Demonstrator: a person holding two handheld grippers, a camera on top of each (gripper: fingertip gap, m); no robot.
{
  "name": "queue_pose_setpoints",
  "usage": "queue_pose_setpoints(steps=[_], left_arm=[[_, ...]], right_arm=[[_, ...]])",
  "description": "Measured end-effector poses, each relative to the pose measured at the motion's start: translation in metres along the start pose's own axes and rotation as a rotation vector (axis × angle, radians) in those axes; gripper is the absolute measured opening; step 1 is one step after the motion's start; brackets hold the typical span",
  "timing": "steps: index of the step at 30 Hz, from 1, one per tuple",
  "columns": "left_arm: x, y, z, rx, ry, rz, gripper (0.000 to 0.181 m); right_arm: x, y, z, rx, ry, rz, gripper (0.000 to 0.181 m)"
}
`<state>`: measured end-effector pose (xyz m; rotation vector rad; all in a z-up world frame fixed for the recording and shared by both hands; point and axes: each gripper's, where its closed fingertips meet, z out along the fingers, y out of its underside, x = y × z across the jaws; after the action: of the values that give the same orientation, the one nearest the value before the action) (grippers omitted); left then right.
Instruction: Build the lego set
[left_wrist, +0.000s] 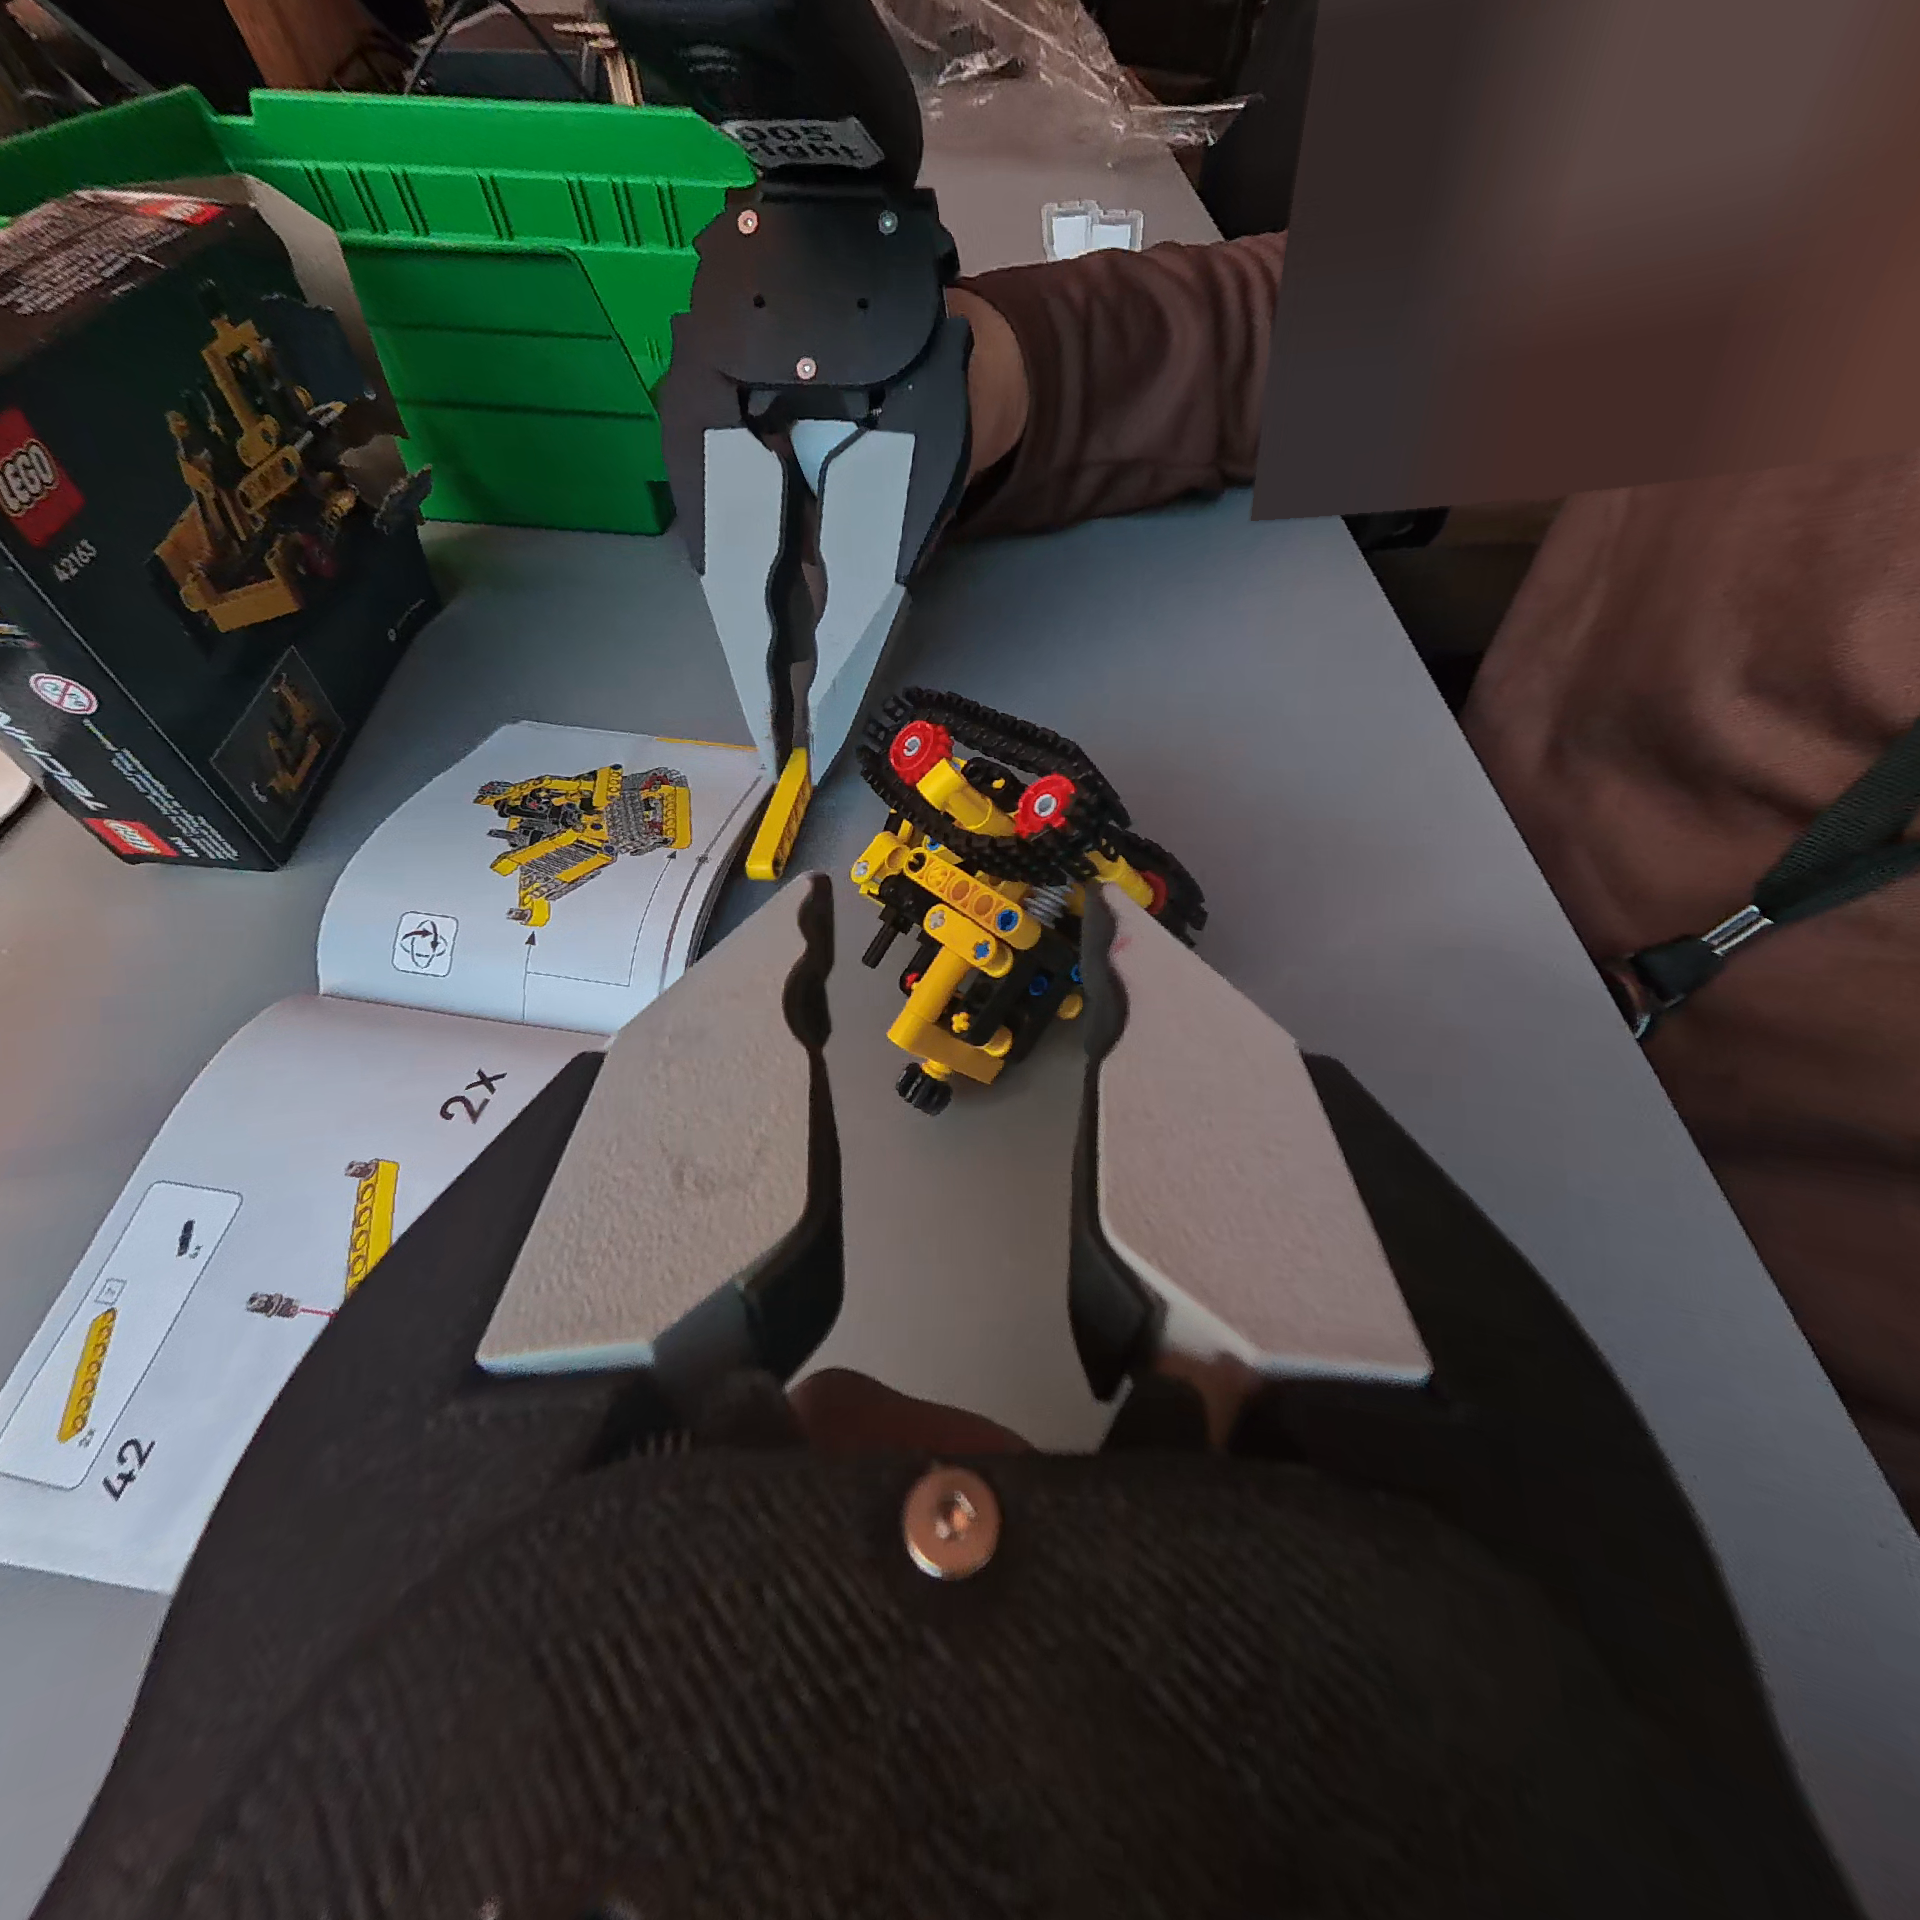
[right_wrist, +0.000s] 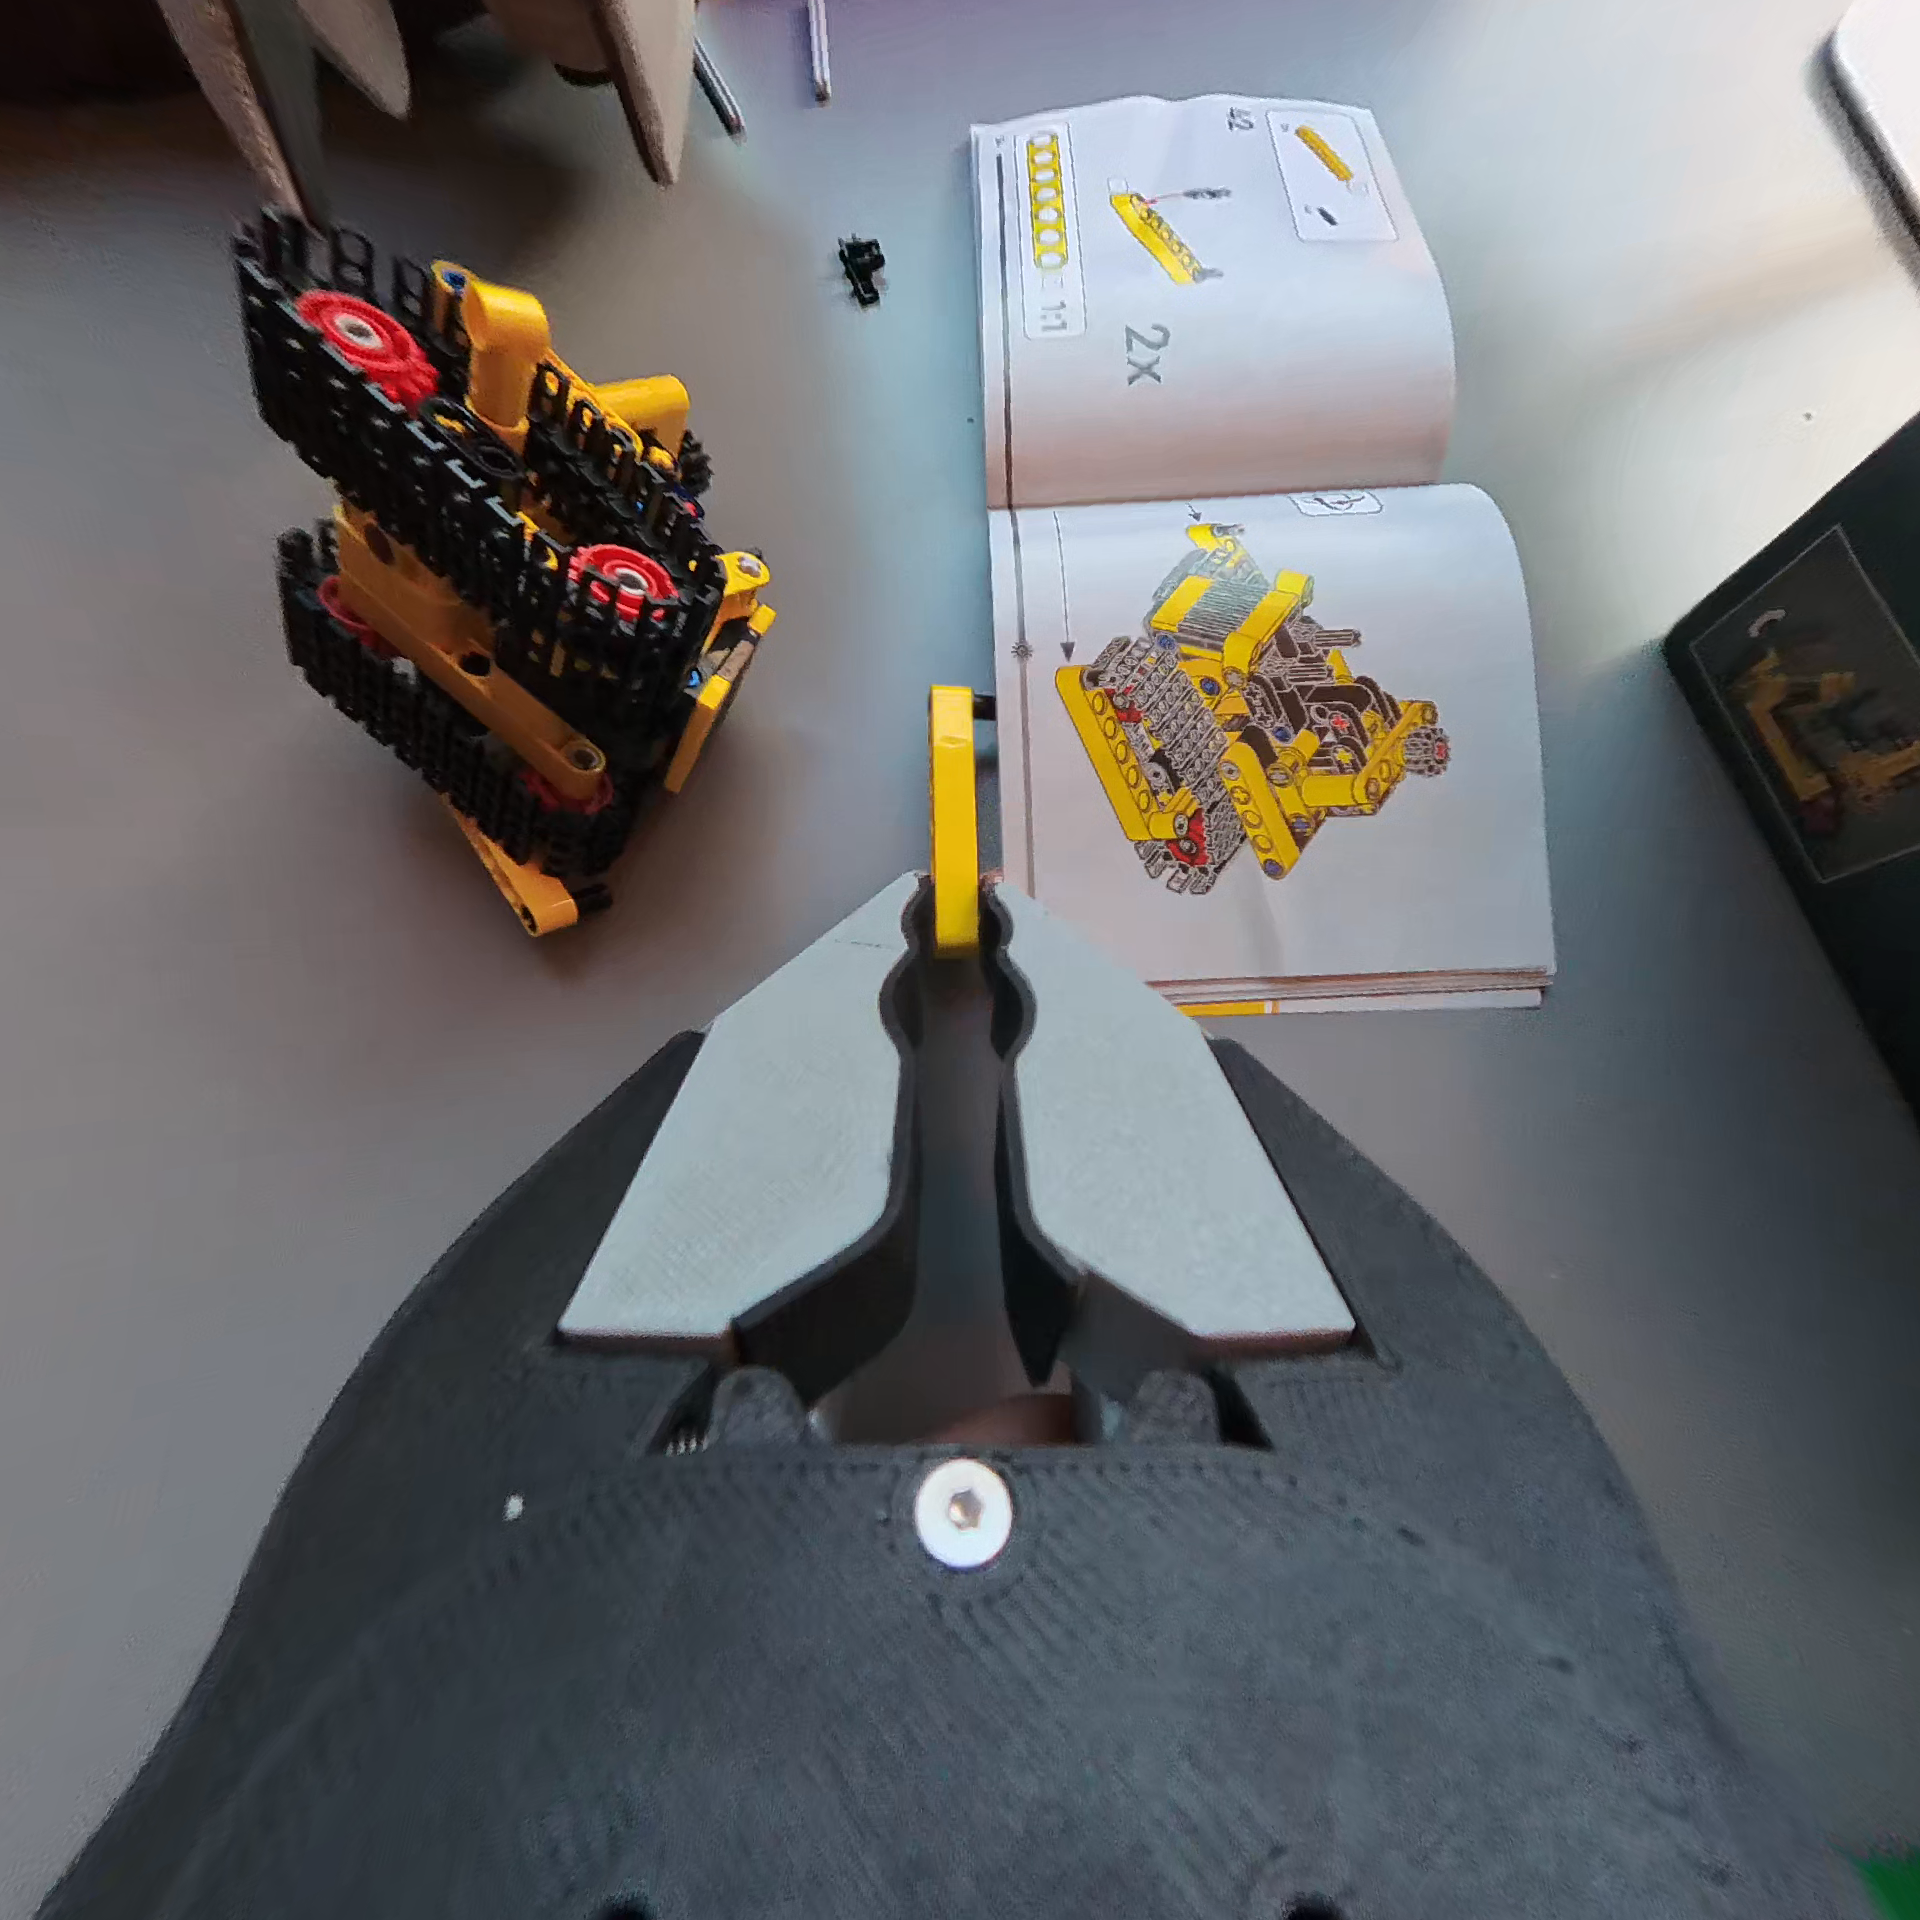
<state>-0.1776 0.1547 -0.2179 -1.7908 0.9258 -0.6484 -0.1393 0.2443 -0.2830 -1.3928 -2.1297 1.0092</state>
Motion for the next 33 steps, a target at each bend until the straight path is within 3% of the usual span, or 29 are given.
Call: queue_pose_setpoints(steps=[1,7,11,15,19,25,33], left_arm=[[0.0,0.0,-0.001,0.003,-0.002,0.0,0.045],[-0.008,-0.003,-0.006,0.013,-0.052,-0.008,0.045],[-0.013,-0.006,-0.007,-0.006,-0.099,-0.025,0.036],[-0.012,-0.01,-0.005,-0.043,-0.133,-0.056,0.027],[-0.011,-0.02,-0.004,-0.027,-0.16,-0.134,0.017],[0.007,-0.033,0.001,-0.006,-0.144,-0.155,0.018],[0.011,-0.032,0.019,-0.049,-0.163,-0.126,0.02]], right_arm=[[-0.002,-0.002,-0.002,0.013,-0.023,0.019,0.005],[-0.007,-0.001,-0.021,0.043,-0.112,0.112,0.005],[-0.017,-0.013,-0.048,0.158,-0.177,0.123,0.005],[-0.033,-0.033,-0.067,0.292,-0.226,0.019,0.005],[-0.047,-0.045,-0.068,0.325,-0.233,-0.102,0.005],[-0.055,-0.059,-0.068,0.349,-0.097,-0.315,0.005],[-0.055,-0.066,-0.061,0.324,0.114,-0.507,0.005]])
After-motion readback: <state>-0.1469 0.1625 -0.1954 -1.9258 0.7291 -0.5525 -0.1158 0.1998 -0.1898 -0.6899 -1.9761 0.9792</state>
